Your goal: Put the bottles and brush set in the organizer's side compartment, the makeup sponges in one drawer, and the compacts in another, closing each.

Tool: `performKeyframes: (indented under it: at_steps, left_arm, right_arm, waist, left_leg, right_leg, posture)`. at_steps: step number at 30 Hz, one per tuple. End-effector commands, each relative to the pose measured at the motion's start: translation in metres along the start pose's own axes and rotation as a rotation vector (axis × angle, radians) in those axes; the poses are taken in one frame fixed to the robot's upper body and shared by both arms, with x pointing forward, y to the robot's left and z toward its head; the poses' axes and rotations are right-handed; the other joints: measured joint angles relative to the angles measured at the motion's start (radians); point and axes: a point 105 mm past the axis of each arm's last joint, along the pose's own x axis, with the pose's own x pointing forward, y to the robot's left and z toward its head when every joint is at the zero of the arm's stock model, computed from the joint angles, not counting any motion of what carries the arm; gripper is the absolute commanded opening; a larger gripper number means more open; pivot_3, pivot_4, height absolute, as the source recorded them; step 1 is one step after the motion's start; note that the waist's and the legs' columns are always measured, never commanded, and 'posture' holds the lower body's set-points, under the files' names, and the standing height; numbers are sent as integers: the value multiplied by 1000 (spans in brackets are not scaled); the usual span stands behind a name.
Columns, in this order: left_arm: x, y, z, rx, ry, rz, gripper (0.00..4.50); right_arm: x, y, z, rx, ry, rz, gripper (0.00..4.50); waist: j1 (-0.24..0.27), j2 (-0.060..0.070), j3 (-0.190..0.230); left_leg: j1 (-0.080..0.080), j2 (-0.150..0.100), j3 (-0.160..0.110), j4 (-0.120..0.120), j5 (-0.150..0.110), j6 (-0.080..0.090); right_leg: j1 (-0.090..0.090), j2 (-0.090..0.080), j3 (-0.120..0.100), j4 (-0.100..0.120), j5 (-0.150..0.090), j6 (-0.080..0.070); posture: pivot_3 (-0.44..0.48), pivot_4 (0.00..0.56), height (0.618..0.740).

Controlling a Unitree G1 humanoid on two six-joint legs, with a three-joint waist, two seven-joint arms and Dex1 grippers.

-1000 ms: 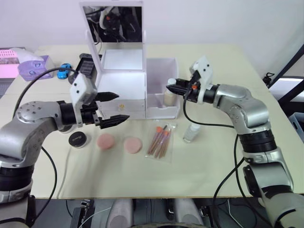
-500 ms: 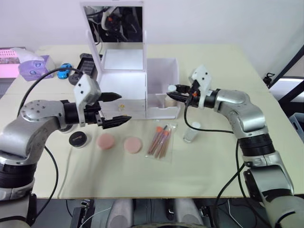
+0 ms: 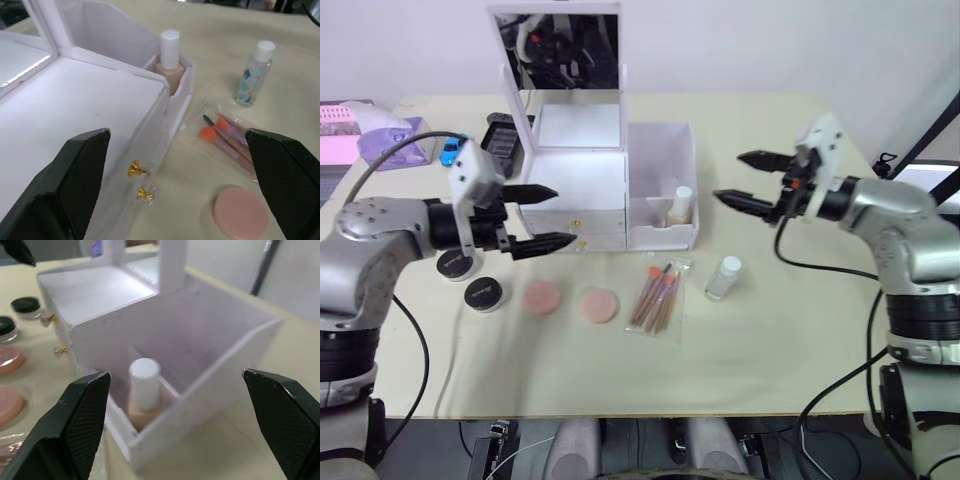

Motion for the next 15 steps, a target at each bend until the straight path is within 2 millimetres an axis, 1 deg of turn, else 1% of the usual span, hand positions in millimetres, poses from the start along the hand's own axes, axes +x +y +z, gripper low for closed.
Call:
performKeyframes:
  at_steps: [1,2,4,6,7,9,10,12,13,15]
  left_arm:
    - [-49,30,-2,23,-55,116,4500]
    - [-63,35,-9,0,-29,140,4500]
    - [-97,51,-25,-22,50,235,4500]
    - [-118,61,-33,-24,87,302,4500]
    - [-124,65,-34,-20,90,322,4500]
    - [-143,75,-36,-34,91,389,4500]
    - [-155,77,-45,-47,114,427,4500]
    - [-169,79,-59,-60,147,474,4500]
    - [-173,79,-64,-63,160,482,4500]
    - [-174,79,-68,-63,162,480,4500]
  right_arm:
    - [-36,-8,13,-5,-55,-47,4452]
    - [-47,-10,11,6,-49,-67,4452]
    - [-74,-18,-2,24,-7,-140,4452]
    - [-92,-21,-13,22,42,-188,4452]
    - [-97,-22,-18,20,61,-202,4452]
    - [-115,-27,-32,23,105,-267,4452]
    - [-131,-30,-46,38,141,-312,4452]
    - [-151,-33,-64,63,187,-367,4452]
    - [-156,-33,-69,66,202,-380,4452]
    - [-158,-33,-71,62,206,-383,4452]
  waist:
    - [-1,0,0]
    - [-3,0,0]
    - [-2,0,0]
    - [-1,0,0]
    - [0,0,0]
    - [2,0,0]
    - [4,0,0]
    - [4,-1,0]
    - [3,-1,0]
    - [0,0,0]
  left_leg:
    - [0,0,0,0,0,0]
    - [0,0,0,0,0,0]
    - [1,1,0,-1,0,0]
    - [0,1,1,-2,0,0]
    - [0,1,1,-2,0,0]
    - [0,1,1,-1,0,0]
    - [0,1,1,-1,0,0]
    - [0,1,1,0,0,0]
    - [0,0,1,0,0,0]
    - [1,0,3,0,0,0]
  right_leg:
    - [0,0,0,0,0,0]
    - [0,1,0,0,0,0]
    - [-1,1,0,0,0,0]
    - [-1,1,0,-1,0,0]
    - [-1,1,0,-1,-1,0]
    - [-1,1,0,-1,-1,-1]
    - [0,1,0,-1,-1,-1]
    - [1,0,0,-1,-1,-1]
    - [1,0,1,-1,-1,0]
    - [1,0,2,-1,-1,-1]
  posture:
    - [0,150,739]
    - [0,150,739]
    - [0,150,739]
    - [0,150,739]
    - [0,150,739]
    - [0,150,739]
    - [0,150,739]
    - [0,150,739]
    - [0,150,739]
    - [0,150,739]
